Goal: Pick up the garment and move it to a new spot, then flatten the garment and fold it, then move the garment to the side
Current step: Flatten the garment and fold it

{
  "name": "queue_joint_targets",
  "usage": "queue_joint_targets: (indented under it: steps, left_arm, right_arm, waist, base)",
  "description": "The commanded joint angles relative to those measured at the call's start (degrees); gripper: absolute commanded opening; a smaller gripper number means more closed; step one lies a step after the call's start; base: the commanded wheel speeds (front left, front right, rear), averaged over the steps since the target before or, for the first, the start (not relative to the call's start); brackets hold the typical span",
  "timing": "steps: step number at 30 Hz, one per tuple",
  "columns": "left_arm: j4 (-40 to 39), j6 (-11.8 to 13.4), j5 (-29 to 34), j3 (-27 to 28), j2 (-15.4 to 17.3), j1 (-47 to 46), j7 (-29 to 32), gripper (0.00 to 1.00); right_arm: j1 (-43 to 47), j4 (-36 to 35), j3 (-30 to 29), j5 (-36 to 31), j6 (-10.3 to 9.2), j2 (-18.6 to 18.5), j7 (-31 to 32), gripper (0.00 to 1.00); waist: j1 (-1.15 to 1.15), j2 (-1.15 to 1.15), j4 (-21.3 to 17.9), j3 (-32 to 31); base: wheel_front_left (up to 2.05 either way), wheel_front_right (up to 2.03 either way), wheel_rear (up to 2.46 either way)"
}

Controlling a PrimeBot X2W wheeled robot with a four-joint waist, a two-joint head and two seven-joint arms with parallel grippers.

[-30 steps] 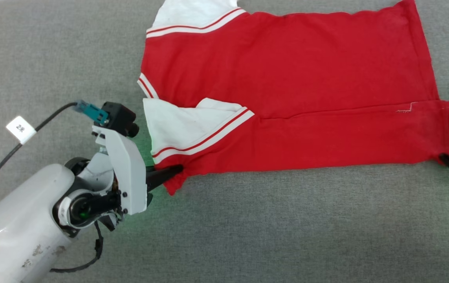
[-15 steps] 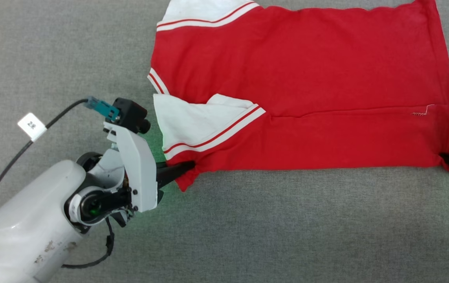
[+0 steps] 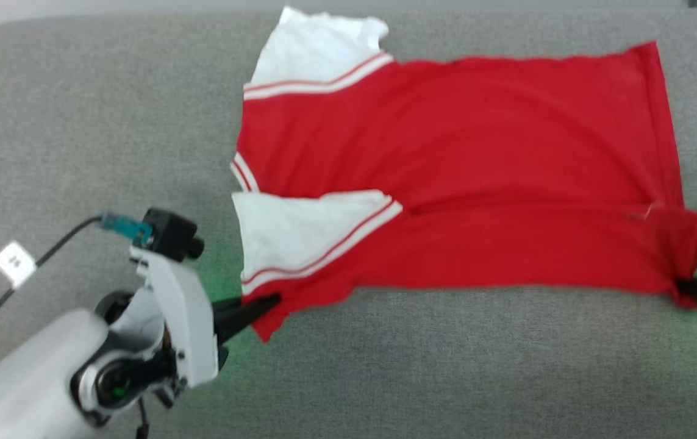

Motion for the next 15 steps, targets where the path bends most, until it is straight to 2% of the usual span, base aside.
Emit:
queue_joint_targets:
  steps: [1,9,14,15]
  left_arm:
    - [-1.5,0.4,-0.1,0.1,1.2,1.8,-0.7,0.0]
    - [-11.4,3.3,0.1,-0.3,6.6,8.4,-2.9,0.0]
    - [-16.1,5.3,0.5,-0.3,8.9,11.3,-4.5,0.0]
    - [-16.7,5.4,0.4,-0.2,9.1,11.7,-4.8,0.16]
  right_arm:
    - [2.6,-0.8,0.3,0.7,0.0,-0.7,0.2,0.0]
    - [11.5,-7.6,-3.5,2.8,0.0,-4.3,0.4,0.0]
    - [15.9,-10.8,-6.6,2.7,0.0,-4.3,-0.3,0.0]
    - [16.4,-11.1,-7.4,2.2,0.0,-3.9,-0.8,0.0]
  waist:
    - [0.0,0.0,0.3,-1.1]
    - [0.0,0.0,0.5,-2.6]
    - [0.0,0.0,0.3,-2.7]
    - [0.0,0.0,0.3,-2.7]
  base:
    - [0.0,0.0,0.0]
    - [0.0,0.0,0.0]
    - [0.0,0.0,0.0]
    - [0.0,0.0,0.0]
